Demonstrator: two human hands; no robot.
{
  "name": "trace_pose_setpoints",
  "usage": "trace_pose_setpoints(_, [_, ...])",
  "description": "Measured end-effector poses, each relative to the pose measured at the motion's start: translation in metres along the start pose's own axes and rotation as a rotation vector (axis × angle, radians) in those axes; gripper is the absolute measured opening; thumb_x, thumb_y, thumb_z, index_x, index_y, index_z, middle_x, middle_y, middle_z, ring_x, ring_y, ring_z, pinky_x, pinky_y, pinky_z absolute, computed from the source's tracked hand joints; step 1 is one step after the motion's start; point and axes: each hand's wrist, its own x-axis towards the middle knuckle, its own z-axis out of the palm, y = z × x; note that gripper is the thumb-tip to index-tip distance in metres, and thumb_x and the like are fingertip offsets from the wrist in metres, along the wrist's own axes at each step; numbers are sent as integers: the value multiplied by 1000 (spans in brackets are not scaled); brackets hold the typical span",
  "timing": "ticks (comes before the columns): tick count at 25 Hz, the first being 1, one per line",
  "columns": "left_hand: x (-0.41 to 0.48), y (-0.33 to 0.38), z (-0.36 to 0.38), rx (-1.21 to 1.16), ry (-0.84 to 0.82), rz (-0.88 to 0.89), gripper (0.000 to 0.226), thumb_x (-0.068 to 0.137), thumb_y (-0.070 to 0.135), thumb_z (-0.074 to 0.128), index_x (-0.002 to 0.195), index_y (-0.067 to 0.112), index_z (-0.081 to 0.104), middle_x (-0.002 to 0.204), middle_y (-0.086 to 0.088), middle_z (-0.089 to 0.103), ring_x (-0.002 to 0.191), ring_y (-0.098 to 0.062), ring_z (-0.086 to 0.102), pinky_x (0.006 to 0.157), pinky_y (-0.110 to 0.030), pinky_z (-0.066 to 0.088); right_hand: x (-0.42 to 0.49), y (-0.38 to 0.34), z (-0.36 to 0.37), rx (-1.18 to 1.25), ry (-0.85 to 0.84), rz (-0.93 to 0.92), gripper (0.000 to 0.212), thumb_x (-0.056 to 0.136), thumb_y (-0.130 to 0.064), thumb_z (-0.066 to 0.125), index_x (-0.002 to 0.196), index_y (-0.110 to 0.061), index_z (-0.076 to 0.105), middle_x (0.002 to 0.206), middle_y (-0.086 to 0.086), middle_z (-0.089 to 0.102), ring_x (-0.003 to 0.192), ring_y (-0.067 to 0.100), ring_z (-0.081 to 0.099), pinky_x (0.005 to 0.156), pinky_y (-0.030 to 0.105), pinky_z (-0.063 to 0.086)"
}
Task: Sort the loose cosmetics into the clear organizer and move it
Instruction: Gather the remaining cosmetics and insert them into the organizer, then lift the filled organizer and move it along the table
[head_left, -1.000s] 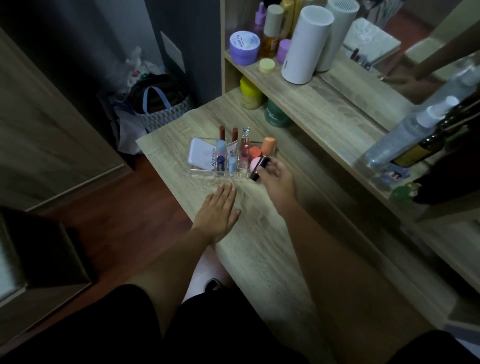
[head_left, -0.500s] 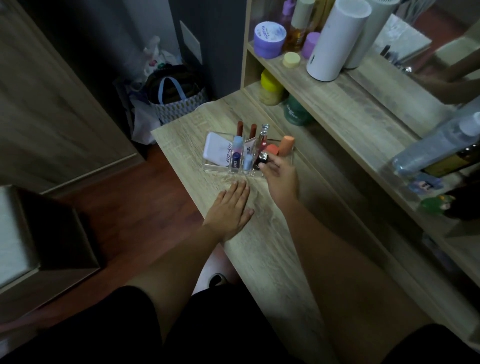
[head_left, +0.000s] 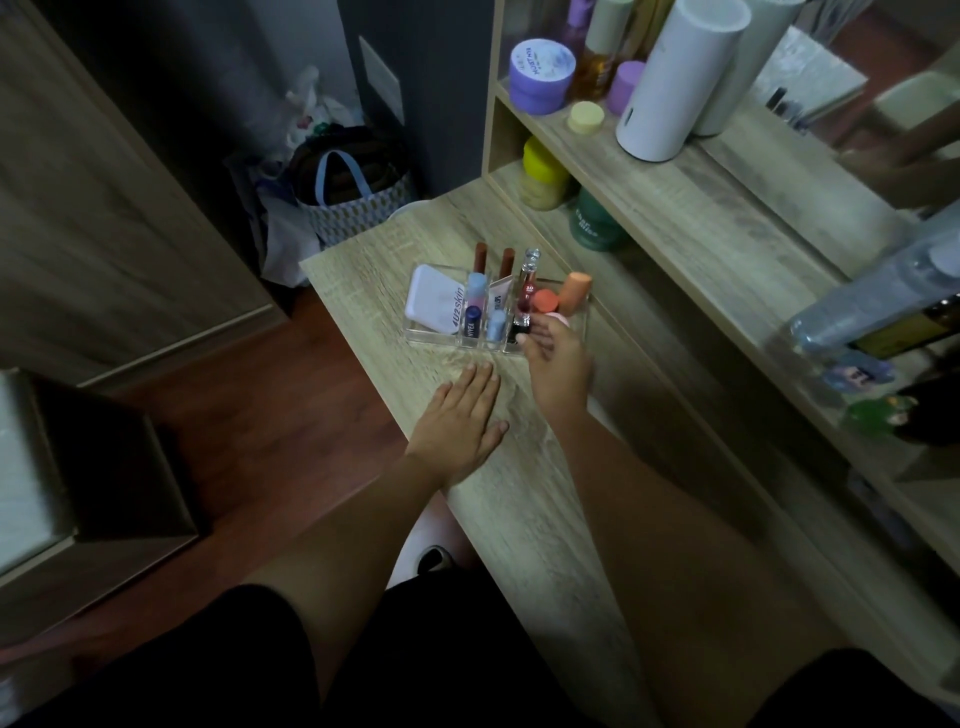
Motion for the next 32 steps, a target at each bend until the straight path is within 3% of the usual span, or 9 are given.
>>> trace_pose_setpoints(7, [3,-4,-7,-38,-8,12,65,96,47,26,149,14,8,161,-5,6,148,-19,1,119,-42,9,4,-5,0,-60,1,17,28,86,0,63,114,-2,64,109,14,71,88,7,61,64,-10,40])
trace_pose_setpoints(11, [1,-6,-9,-143,12,18,63,96,43,36,147,9,18,159,-10,17,147,-24,10,119,-41,13,0,-6,2,-74,-11,33,29,86,1,62,115,-2,64,108,15,72,91,10,64,74,7,45])
trace_pose_setpoints(14, [-4,-7,-17,-237,185,40,50,93,32,49,135,4,44,142,-19,45,134,-32,37,113,-37,28,1,-10,0,-23,-20,51,31,84,4,63,115,0,63,108,17,71,96,23,69,81,20,47])
trace_pose_setpoints(18, [-9,-21,-33,-415,401,-230,30,86,25,51,107,4,57,108,-18,60,106,-31,50,90,-32,39,-4,-13,-7,-92,85,67,41,80,-4,70,119,-11,62,109,11,70,97,21,66,83,22,48])
trace_pose_setpoints(21, [2,-37,-50,-535,527,-497,28,85,9,52,110,-1,55,111,-24,57,107,-36,51,92,-35,38,-3,-9,-14,-215,173,10,53,76,-11,71,126,-11,54,122,10,61,113,24,56,97,31,43])
trace_pose_setpoints(23, [14,-45,-65,-653,510,-625,45,83,9,54,127,0,47,124,-24,56,116,-37,52,99,-38,40,4,-1,-18,-322,148,40,71,74,-19,74,136,-8,42,132,12,52,126,26,46,109,36,34])
trace_pose_setpoints(26, [32,-54,-79,-811,377,-689,72,73,33,55,139,13,35,134,-15,56,122,-32,52,100,-35,41,13,12,-20,-285,26,193,105,66,-24,83,147,-4,20,147,18,40,137,30,38,114,41,33])
trace_pose_setpoints(28, [43,-58,-80,-818,320,-643,67,73,31,53,137,14,38,133,-11,57,120,-31,53,92,-30,39,17,18,-19,-205,-49,309,120,62,-21,87,150,-8,7,146,18,43,133,33,44,110,43,39])
trace_pose_setpoints(32, [56,-59,-81,-898,291,-585,49,78,8,49,125,22,50,111,0,63,101,-23,59,75,-23,41,23,25,-17,-185,-78,278,102,65,-20,84,147,-23,23,125,11,64,116,30,60,99,41,49])
